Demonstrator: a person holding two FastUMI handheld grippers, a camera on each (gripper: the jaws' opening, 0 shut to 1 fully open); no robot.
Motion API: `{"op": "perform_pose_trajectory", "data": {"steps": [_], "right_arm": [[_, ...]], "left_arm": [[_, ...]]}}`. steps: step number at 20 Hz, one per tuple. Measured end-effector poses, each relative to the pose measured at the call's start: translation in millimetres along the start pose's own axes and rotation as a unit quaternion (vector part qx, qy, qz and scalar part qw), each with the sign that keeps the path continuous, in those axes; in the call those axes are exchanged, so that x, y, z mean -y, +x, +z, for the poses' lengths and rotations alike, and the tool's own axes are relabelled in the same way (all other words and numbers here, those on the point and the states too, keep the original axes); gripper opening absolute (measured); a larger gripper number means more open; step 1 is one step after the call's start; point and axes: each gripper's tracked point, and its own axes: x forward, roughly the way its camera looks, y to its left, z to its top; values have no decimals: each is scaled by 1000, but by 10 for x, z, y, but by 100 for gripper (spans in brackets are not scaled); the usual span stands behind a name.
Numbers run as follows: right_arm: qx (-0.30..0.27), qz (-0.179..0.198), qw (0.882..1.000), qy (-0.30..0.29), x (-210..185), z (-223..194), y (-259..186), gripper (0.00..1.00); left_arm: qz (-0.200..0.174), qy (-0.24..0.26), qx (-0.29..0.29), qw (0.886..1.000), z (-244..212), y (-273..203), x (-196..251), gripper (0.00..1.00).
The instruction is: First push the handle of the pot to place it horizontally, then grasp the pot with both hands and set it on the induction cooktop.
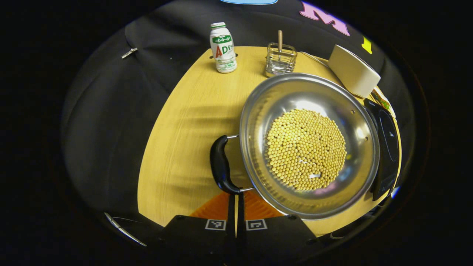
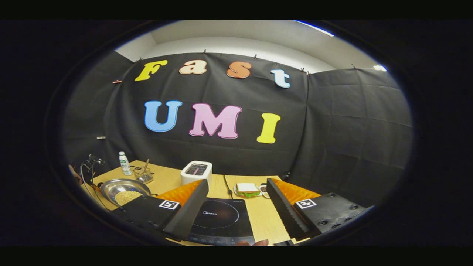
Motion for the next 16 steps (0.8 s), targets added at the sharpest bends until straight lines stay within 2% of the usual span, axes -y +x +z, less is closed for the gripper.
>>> {"op": "perform_pose_trajectory", "data": {"steps": [6,11,16], "right_arm": [[-12,-1,1000,-7,-19,-73,80,99],[-19,-2,1000,-11,-27,-118,138,98],[-24,-1,1000,-14,-55,-149,146,98]], "left_arm": [[35,5,16,999,284,115,-158,5],[63,10,32,997,466,178,-236,5],[71,16,45,996,552,213,-256,5]]}}
